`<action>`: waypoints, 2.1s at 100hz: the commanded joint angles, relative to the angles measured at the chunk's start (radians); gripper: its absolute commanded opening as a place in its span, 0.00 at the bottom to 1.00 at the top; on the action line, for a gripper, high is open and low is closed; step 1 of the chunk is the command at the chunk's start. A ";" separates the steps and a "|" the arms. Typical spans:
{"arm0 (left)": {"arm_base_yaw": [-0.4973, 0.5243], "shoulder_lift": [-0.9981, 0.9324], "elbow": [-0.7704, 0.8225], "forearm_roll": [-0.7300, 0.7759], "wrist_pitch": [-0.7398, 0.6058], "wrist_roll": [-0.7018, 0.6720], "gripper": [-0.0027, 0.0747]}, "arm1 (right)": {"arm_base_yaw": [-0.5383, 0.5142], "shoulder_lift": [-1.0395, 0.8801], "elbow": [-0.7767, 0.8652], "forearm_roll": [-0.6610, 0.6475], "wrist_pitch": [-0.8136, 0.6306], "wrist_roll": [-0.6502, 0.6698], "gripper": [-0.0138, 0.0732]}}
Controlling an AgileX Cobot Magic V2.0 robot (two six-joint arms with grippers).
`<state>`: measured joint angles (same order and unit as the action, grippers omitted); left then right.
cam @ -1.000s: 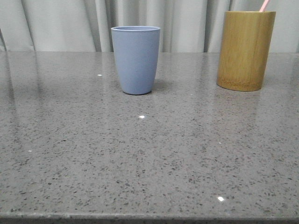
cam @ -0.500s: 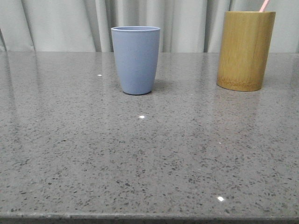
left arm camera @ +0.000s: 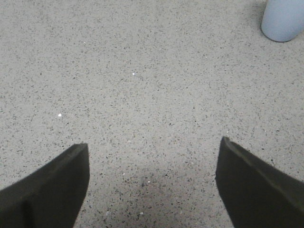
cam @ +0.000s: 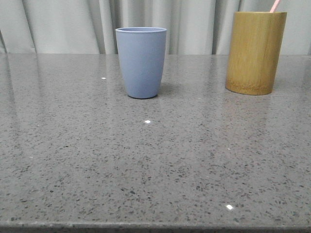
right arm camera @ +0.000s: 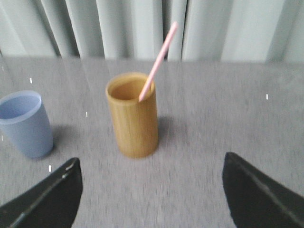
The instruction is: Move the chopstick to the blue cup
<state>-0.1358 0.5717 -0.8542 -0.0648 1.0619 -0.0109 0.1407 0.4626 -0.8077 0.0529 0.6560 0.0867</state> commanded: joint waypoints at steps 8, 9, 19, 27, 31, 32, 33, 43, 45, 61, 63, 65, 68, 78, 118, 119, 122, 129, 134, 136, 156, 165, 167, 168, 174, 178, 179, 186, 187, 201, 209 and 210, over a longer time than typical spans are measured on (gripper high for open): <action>-0.001 0.004 -0.025 -0.013 -0.071 -0.007 0.73 | -0.004 0.096 -0.031 0.000 -0.292 -0.009 0.85; -0.001 0.004 -0.025 -0.013 -0.071 -0.007 0.73 | -0.004 0.101 -0.031 0.000 -0.300 -0.009 0.85; -0.001 0.004 -0.025 -0.014 -0.071 -0.007 0.73 | -0.004 0.182 -0.031 0.000 -0.424 -0.009 0.85; -0.001 0.004 -0.025 -0.014 -0.070 -0.007 0.73 | -0.004 0.253 -0.031 0.000 -0.520 -0.009 0.85; -0.001 0.004 -0.025 -0.014 -0.068 -0.007 0.73 | -0.004 0.295 -0.031 0.000 -0.559 -0.009 0.85; -0.001 0.004 -0.025 -0.014 -0.068 -0.007 0.73 | -0.004 0.302 -0.031 -0.001 -0.565 -0.009 0.85; -0.001 0.004 -0.025 -0.014 -0.068 -0.007 0.73 | -0.004 0.315 -0.031 -0.001 -0.571 -0.009 0.85; -0.001 0.004 -0.025 -0.014 -0.068 -0.007 0.73 | -0.004 0.415 -0.031 -0.001 -0.656 -0.009 0.85; -0.001 0.004 -0.025 -0.014 -0.068 -0.007 0.73 | -0.004 0.437 -0.031 -0.001 -0.671 -0.009 0.85; -0.001 0.004 -0.025 -0.014 -0.063 -0.007 0.73 | -0.004 0.579 -0.031 -0.001 -0.806 -0.009 0.85; -0.001 0.004 -0.025 -0.014 -0.063 -0.007 0.73 | -0.004 0.588 -0.031 -0.001 -0.821 -0.009 0.85; -0.001 0.004 -0.025 -0.014 -0.063 -0.007 0.73 | -0.004 0.601 -0.031 -0.001 -0.836 -0.009 0.85; -0.001 0.004 -0.025 -0.014 -0.063 -0.007 0.73 | -0.004 0.620 -0.031 -0.001 -0.854 -0.009 0.85; -0.001 0.004 -0.025 -0.014 -0.063 -0.007 0.73 | -0.004 0.666 -0.033 -0.001 -0.903 -0.009 0.85; -0.001 0.004 -0.025 -0.014 -0.063 -0.007 0.73 | -0.035 0.767 -0.054 0.015 -1.019 -0.008 0.85; -0.001 0.004 -0.025 -0.014 -0.063 -0.007 0.73 | -0.037 0.768 -0.055 0.015 -1.018 -0.008 0.85; -0.001 0.004 -0.025 -0.014 -0.063 -0.007 0.73 | -0.044 0.774 -0.062 0.016 -1.017 -0.008 0.85; -0.001 0.004 -0.025 -0.014 -0.063 -0.007 0.73 | -0.052 0.789 -0.080 0.016 -1.017 -0.008 0.85; -0.001 0.004 -0.025 -0.014 -0.063 -0.007 0.73 | -0.053 0.800 -0.094 0.016 -1.018 -0.008 0.85; -0.001 0.004 -0.025 -0.014 -0.063 -0.007 0.73 | -0.053 0.805 -0.098 0.016 -1.017 -0.008 0.85; -0.001 0.004 -0.025 -0.014 -0.063 -0.007 0.73 | -0.053 0.867 -0.160 0.016 -1.014 -0.008 0.85; -0.001 0.004 -0.025 -0.014 -0.063 -0.007 0.73 | -0.053 0.900 -0.192 0.016 -1.014 -0.008 0.85; -0.001 0.004 -0.025 -0.014 -0.063 -0.007 0.73 | -0.053 0.908 -0.199 0.016 -1.014 -0.008 0.85; -0.001 0.004 -0.025 -0.014 -0.063 -0.007 0.73 | -0.053 0.911 -0.201 0.016 -1.014 -0.008 0.85; -0.001 0.004 -0.025 -0.014 -0.063 -0.007 0.73 | -0.053 0.932 -0.220 0.016 -1.013 -0.008 0.85; -0.001 0.004 -0.025 -0.014 -0.063 -0.007 0.73 | -0.053 0.944 -0.228 0.016 -1.012 -0.006 0.85; -0.001 0.004 -0.025 -0.014 -0.063 -0.007 0.73 | -0.053 0.945 -0.231 0.016 -1.012 -0.006 0.85; -0.001 0.004 -0.025 -0.014 -0.063 -0.007 0.73 | -0.053 0.957 -0.237 0.016 -1.012 0.003 0.85; -0.001 0.004 -0.025 -0.014 -0.063 -0.007 0.73 | -0.053 0.957 -0.237 0.016 -1.012 0.004 0.85; -0.001 0.004 -0.025 -0.014 -0.063 -0.007 0.73 | -0.053 0.960 -0.237 0.016 -1.012 0.025 0.84; -0.001 0.004 -0.025 -0.014 -0.063 -0.007 0.73 | -0.053 0.960 -0.237 0.016 -1.013 0.036 0.80; -0.001 0.004 -0.025 -0.014 -0.063 -0.007 0.73 | -0.053 0.960 -0.237 0.016 -1.013 0.038 0.78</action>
<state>-0.1358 0.5717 -0.8542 -0.0686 1.0602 -0.0109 0.0943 1.4547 -1.0073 0.0682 -0.2721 0.1097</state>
